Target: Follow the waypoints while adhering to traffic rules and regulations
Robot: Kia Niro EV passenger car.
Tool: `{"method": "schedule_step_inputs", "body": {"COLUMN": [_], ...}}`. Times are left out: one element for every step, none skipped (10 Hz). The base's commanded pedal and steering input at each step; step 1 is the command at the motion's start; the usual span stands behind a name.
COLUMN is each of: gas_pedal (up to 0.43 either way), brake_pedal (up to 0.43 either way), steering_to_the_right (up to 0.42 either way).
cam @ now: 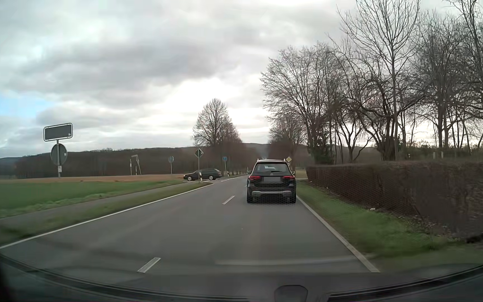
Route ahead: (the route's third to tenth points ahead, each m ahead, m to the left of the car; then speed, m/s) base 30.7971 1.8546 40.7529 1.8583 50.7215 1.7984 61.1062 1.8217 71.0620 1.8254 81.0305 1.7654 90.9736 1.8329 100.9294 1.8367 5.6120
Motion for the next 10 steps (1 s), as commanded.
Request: {"method": "schedule_step_inputs", "body": {"gas_pedal": [0.059,0.059,0.059,0.059,0.067,0.067,0.067,0.067,0.067,0.067], "brake_pedal": [0.000,0.000,0.000,0.000,0.000,0.000,0.000,0.000,0.000,0.000], "steering_to_the_right": [0.001,0.002,0.004,0.004,0.005,0.005,0.004,0.004,0.003,0.003]}}
